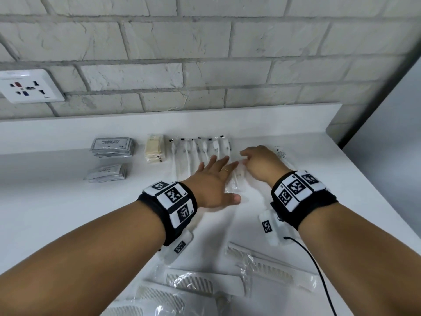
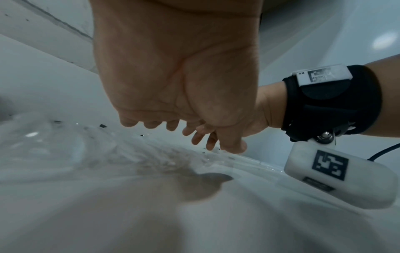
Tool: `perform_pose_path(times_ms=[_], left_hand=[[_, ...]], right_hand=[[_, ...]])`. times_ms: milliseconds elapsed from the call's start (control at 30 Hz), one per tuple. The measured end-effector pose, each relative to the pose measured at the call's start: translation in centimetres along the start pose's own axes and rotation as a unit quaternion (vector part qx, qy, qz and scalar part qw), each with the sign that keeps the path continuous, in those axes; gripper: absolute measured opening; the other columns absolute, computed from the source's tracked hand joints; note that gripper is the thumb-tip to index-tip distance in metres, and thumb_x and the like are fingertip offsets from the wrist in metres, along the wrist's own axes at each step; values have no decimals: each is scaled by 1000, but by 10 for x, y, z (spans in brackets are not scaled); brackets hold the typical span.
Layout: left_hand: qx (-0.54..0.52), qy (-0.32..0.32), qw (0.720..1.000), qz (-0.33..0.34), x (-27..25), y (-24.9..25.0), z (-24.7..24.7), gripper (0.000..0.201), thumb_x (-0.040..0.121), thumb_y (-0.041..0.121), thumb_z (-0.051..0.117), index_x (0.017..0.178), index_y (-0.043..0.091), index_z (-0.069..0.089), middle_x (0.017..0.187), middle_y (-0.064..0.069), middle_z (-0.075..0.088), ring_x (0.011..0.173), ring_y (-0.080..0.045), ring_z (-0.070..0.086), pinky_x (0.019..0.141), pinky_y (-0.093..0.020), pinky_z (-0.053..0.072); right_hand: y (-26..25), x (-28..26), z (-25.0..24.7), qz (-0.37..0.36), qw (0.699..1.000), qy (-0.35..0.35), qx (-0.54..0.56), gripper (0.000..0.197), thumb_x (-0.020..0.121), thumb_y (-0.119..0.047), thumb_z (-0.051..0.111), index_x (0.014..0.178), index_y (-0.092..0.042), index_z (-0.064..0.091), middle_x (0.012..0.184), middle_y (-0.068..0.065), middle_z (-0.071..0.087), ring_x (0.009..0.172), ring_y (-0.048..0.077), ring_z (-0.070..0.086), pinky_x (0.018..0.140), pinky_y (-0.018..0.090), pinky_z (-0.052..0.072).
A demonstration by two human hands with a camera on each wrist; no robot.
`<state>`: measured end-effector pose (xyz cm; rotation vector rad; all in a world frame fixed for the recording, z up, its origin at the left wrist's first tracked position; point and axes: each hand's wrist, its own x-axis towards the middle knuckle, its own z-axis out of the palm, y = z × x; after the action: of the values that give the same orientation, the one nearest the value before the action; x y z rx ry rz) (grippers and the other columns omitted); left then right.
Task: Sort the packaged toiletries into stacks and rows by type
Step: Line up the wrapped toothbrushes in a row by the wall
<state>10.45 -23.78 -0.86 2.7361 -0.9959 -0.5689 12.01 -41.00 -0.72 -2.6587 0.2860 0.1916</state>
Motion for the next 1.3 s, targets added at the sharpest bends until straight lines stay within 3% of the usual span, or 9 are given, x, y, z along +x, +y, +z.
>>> perform_pose_path(times_ms=[133,233,367,533,633,733,900,1067,1300], left_hand=[[38,-35,998,20,7,13,1,86,88,63,45,153,29,-1,160,2,-15,146,-26,-18,117,-48,-5],[68,-70,995,1,14,17,5,84,89,66,39,154,24,4,160,-1,-14,146,-27,-17,117,-49,-3],[68,-76,995,-12,17,16,10,86,88,67,39,153,24,2,160,-1,-15,146,-27,-18,117,-48,-3],[64,-78,995,-11,17,16,11,88,88,67,39,153,23,0,160,-2,-16,146,-27,-18,116,-48,-4],[61,-79,995,-14,16,17,11,87,89,66,39,153,22,0,160,-2,-16,146,-26,-18,116,-48,-4],[58,-77,995,-16,15,17,11,87,89,65,39,153,23,-1,159,-2,-17,146,-26,-19,117,-47,-4],[52,-76,996,-15,12,16,10,85,90,64,39,153,23,0,160,-2,-16,146,-25,-19,118,-46,-5],[49,-68,996,-11,13,13,12,85,89,65,40,153,24,2,160,-2,-14,146,-25,-18,117,-46,-5],[23,-27,999,2,4,1,7,87,89,64,42,153,25,0,160,-1,-15,145,-26,-21,117,-46,-7]], right_hand=[[35,-7,-25,122,981,83,-126,41,87,-21,55,127,-14,53,127,15,47,117,36,49,97,40,43],[54,-19,-42,251,944,23,-213,47,81,-30,61,124,-13,52,128,12,50,121,33,47,101,43,41],[68,-20,-47,253,940,-66,-220,32,83,-27,60,107,-7,60,109,9,63,107,29,59,93,34,46],[44,-19,-47,188,975,-23,-119,18,89,-9,52,100,3,57,79,11,56,74,27,54,72,31,46],[23,-14,-39,152,987,31,-41,28,90,-14,55,111,3,51,99,15,60,94,34,59,79,36,45],[8,-4,-27,124,992,13,-6,64,75,-26,76,125,-2,44,120,14,56,110,33,57,80,34,46],[3,-1,-17,56,995,-17,-79,39,86,-17,63,123,-6,54,125,12,59,111,29,56,84,29,44],[0,-16,-19,-31,983,-70,-170,41,93,-11,53,133,-11,54,135,9,55,121,27,53,98,31,42],[6,-12,-16,-35,994,-60,-88,54,97,-5,38,147,-22,36,155,2,32,141,21,32,114,28,26]])
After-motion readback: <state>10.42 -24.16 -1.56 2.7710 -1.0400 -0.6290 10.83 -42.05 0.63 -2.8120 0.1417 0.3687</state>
